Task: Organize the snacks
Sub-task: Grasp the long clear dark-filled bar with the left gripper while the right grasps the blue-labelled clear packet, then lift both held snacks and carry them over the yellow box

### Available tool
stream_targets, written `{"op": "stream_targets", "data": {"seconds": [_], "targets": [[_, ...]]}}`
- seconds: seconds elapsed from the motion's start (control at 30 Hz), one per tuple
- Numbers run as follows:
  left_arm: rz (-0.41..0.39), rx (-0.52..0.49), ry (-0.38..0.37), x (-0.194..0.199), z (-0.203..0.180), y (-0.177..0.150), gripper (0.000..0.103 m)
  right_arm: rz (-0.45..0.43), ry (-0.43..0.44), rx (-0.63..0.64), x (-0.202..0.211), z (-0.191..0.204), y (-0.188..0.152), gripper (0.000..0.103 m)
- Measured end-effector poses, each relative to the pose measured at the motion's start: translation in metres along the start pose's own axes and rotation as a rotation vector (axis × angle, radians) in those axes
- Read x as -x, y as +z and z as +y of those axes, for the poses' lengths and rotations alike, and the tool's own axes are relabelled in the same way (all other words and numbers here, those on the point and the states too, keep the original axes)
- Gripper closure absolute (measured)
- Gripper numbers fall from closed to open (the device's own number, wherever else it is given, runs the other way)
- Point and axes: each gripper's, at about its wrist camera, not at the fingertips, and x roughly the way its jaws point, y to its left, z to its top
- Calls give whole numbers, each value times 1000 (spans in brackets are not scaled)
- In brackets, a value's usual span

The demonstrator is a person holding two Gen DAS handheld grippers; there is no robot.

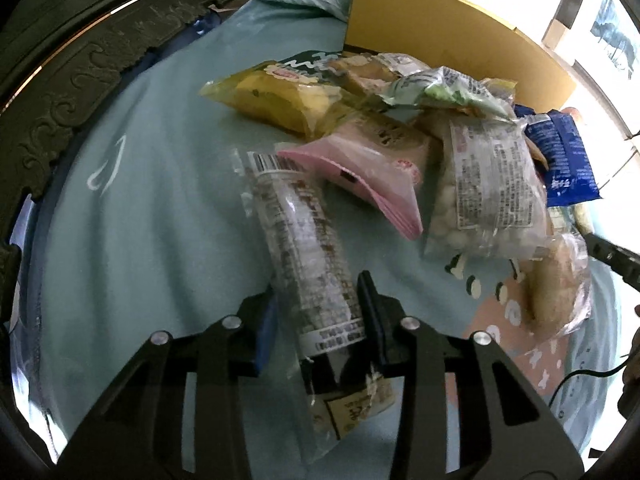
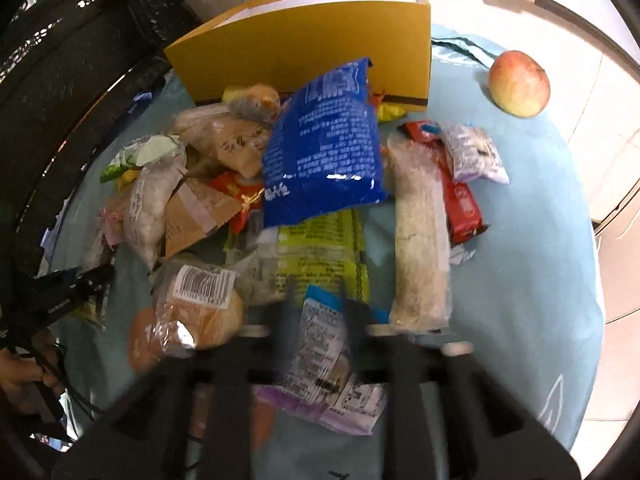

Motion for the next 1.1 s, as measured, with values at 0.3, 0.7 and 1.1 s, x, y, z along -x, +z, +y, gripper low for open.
{"op": "stream_targets", "data": {"seconds": [0.3, 0.7, 1.1], "targets": [[13, -36, 66, -9, -13, -2, 21, 36, -107, -30, 4, 10, -7, 43], [-40, -3, -7, -4, -4, -3, 63, 91, -198, 38, -26, 48, -27, 57], [-26, 14, -128, 17, -5, -5, 71, 47, -1, -41, 18, 12, -34, 77]]}}
